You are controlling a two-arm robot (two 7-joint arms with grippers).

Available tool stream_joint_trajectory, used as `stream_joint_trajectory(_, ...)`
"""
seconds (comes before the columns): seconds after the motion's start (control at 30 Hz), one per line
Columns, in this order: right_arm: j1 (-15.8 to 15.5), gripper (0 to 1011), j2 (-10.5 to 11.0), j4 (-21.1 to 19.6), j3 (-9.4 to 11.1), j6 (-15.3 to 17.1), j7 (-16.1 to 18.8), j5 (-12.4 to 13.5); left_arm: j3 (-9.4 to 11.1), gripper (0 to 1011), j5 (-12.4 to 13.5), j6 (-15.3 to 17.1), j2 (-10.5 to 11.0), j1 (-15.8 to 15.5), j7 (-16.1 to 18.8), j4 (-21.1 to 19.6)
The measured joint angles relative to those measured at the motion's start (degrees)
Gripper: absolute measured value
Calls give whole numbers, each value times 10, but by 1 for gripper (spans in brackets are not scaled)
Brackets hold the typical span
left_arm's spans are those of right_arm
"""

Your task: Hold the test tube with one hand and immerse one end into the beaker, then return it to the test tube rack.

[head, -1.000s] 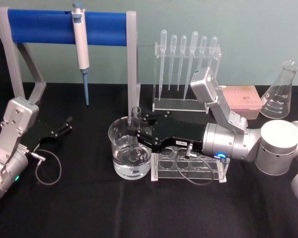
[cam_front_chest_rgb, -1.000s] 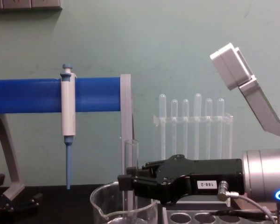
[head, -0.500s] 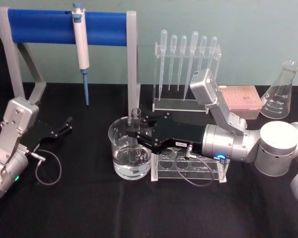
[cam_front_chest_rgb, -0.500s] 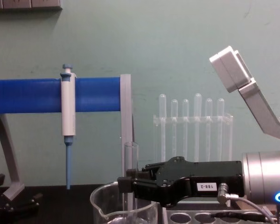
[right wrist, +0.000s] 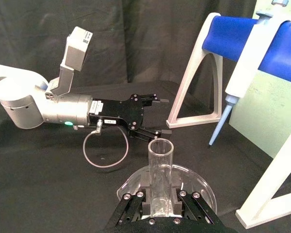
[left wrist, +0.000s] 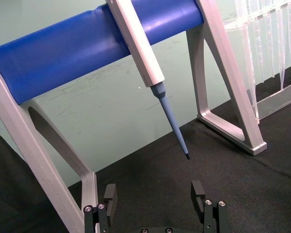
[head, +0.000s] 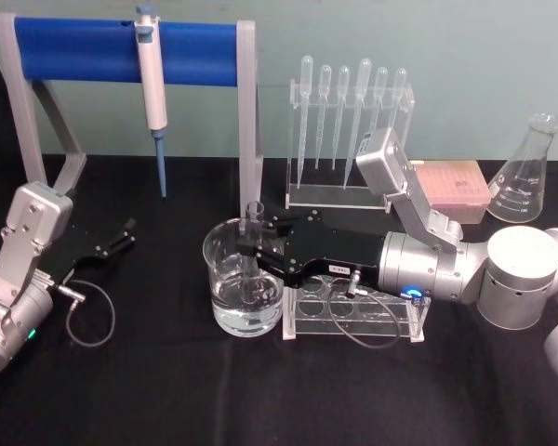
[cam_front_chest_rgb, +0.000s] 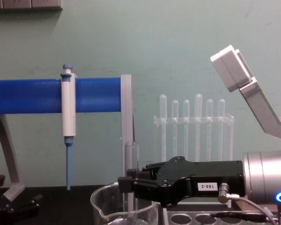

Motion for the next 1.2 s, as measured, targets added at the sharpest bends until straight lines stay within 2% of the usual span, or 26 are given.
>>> stream_joint_trajectory(1.2, 0, 236, 0, 0, 0, 1, 0, 0, 0, 1000, 0, 0, 0, 0, 0, 0)
